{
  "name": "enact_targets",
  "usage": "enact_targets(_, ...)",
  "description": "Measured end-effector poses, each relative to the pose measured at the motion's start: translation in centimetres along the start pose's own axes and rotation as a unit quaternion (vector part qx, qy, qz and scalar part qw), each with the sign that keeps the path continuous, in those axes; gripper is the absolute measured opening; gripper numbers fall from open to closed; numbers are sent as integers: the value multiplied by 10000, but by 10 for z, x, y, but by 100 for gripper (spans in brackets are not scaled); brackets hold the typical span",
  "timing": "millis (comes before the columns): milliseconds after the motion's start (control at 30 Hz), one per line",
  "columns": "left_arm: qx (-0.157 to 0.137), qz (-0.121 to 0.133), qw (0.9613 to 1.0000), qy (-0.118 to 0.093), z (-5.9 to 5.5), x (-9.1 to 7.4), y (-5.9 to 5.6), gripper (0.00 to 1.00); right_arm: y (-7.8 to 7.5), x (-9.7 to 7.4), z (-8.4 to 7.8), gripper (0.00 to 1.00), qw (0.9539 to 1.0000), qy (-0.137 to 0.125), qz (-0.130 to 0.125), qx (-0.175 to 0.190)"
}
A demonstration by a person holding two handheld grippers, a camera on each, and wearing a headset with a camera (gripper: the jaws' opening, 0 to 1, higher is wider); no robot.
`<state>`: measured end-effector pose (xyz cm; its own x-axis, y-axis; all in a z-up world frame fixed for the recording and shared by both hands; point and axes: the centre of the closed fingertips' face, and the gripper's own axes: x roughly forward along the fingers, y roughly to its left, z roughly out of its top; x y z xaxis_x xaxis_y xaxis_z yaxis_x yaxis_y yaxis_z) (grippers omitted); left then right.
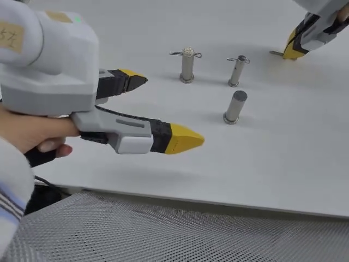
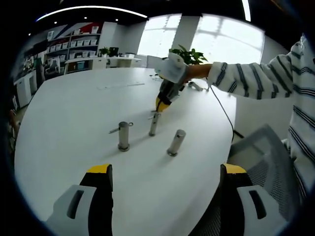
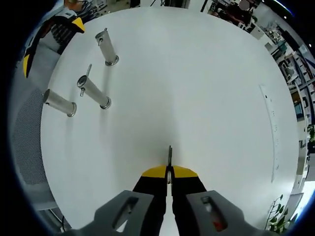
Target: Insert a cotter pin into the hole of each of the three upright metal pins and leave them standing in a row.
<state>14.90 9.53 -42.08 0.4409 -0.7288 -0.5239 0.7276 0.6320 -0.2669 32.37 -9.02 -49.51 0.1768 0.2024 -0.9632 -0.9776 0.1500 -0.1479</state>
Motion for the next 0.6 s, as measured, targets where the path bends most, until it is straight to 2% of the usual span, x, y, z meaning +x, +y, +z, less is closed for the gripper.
enact_targets(167,-26,73,10000,-30,2,-2,-2,86,-1,-14,1,0,9995,-130,-261,-149)
enact_targets(333,24,137,9999,-55,8,-3,-6,86,-4,-37,6,0,9973,-450,-563,-148)
enact_targets(467,152,132,9998,-90,11,-1,-7,82,1,-58,12,0,9940,-816,-725,0)
enact_targets(600,204,73,9998,-42,14,2,-9,82,13,-75,19,0,9897,-1123,-873,-131)
